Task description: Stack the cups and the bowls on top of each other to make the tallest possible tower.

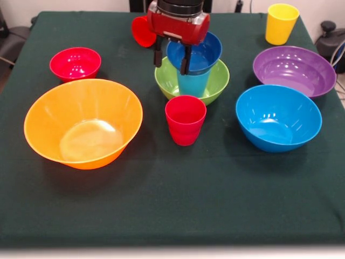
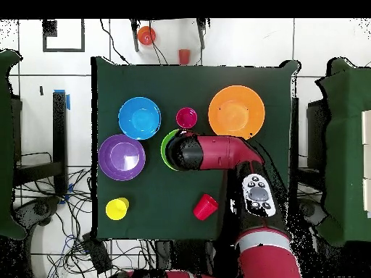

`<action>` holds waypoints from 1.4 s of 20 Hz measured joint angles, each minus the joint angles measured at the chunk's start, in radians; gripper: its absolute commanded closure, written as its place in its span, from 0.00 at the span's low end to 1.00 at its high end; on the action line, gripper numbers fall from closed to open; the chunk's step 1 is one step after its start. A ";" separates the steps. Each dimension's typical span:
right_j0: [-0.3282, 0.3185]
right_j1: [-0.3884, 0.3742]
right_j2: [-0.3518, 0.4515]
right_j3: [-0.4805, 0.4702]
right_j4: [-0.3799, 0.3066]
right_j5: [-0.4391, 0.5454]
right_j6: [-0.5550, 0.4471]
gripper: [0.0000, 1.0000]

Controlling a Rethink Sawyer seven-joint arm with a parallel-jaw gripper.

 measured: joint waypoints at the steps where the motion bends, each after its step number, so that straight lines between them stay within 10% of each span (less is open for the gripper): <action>1: 0.000 -0.002 0.004 0.000 0.000 0.013 0.000 0.00; 28: -0.038 0.014 0.075 -0.025 0.000 0.075 0.000 0.00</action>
